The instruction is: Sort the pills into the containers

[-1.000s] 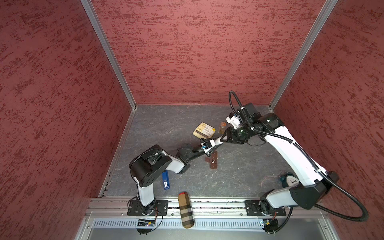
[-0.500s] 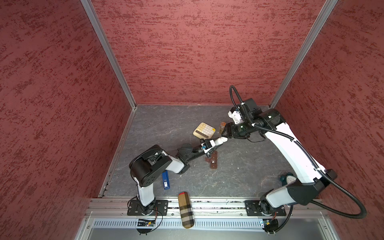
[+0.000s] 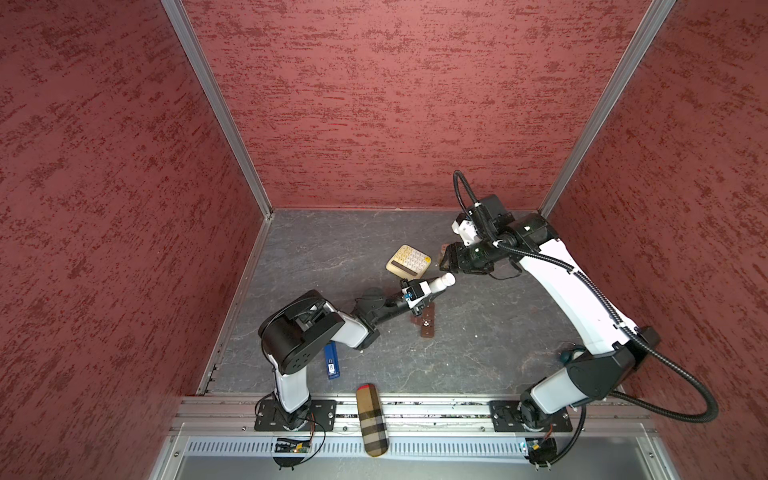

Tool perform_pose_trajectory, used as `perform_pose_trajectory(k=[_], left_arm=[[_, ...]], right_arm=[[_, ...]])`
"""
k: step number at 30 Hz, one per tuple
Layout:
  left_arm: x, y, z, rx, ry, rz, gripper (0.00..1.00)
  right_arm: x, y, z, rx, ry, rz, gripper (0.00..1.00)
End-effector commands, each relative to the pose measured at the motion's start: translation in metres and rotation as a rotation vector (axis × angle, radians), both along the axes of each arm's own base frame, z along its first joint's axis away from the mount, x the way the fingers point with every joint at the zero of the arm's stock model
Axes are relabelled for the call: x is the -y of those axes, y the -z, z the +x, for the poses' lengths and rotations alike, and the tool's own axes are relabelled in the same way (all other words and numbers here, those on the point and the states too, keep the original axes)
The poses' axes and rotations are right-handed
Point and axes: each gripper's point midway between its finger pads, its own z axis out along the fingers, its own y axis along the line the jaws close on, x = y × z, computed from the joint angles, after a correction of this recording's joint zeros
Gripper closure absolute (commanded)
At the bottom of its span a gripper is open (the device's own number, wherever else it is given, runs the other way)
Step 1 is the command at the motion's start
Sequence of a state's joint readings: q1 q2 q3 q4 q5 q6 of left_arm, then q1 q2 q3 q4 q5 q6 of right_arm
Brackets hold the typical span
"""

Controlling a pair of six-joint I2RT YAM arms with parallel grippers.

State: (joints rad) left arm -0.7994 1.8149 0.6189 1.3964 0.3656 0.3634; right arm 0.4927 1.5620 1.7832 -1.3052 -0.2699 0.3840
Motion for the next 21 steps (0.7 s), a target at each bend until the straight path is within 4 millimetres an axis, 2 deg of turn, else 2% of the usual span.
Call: perform_pose_trajectory(k=[1, 14, 21], left_arm=[[-0.002, -0.01, -0.001, 0.01, 0.007, -0.026, 1.0], [-0.003, -0.01, 0.0, 0.005, 0.007, -0.028, 1.0], [-0.002, -0.011, 0.002, 0.005, 0.009, -0.032, 1.0]], right_arm=[[-0.002, -0.008, 0.004, 0.032, -0.017, 0.024, 0.39], [-0.007, -0.006, 0.003, 0.023, -0.031, 0.047, 0.39], [-0.014, -0.002, -0.004, -0.008, -0.067, 0.082, 0.42]])
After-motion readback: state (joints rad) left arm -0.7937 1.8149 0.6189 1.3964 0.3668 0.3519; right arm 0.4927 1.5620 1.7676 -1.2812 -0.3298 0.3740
